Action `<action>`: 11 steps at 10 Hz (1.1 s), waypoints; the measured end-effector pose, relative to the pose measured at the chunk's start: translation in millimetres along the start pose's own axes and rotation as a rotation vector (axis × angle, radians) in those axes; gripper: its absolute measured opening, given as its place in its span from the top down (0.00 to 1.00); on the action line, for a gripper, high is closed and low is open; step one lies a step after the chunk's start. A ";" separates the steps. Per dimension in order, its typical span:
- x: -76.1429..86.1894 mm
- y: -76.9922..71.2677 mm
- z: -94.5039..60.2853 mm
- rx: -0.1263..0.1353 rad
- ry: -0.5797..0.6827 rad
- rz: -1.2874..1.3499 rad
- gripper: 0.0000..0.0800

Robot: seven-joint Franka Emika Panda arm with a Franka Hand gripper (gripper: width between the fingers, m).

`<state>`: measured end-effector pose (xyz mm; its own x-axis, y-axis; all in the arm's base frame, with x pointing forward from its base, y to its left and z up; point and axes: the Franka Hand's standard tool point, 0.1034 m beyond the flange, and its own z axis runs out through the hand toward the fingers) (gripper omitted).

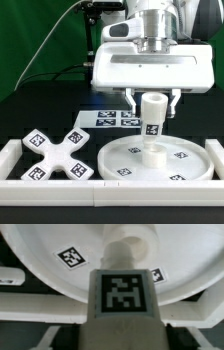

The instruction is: Assemble round table

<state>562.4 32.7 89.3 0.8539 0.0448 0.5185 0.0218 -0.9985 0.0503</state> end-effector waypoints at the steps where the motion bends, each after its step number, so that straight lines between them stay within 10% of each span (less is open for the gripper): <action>1: -3.7 -4.2 1.6 0.004 -0.006 -0.004 0.49; 11: -2.5 -10.9 15.9 -0.002 0.022 -0.016 0.49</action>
Offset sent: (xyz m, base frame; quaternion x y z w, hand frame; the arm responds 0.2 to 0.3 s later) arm 0.0065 0.0077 -0.0048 -0.0019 0.0118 0.0080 0.9999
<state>568.3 43.0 73.9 0.8418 0.0610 0.5364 0.0338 -0.9976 0.0605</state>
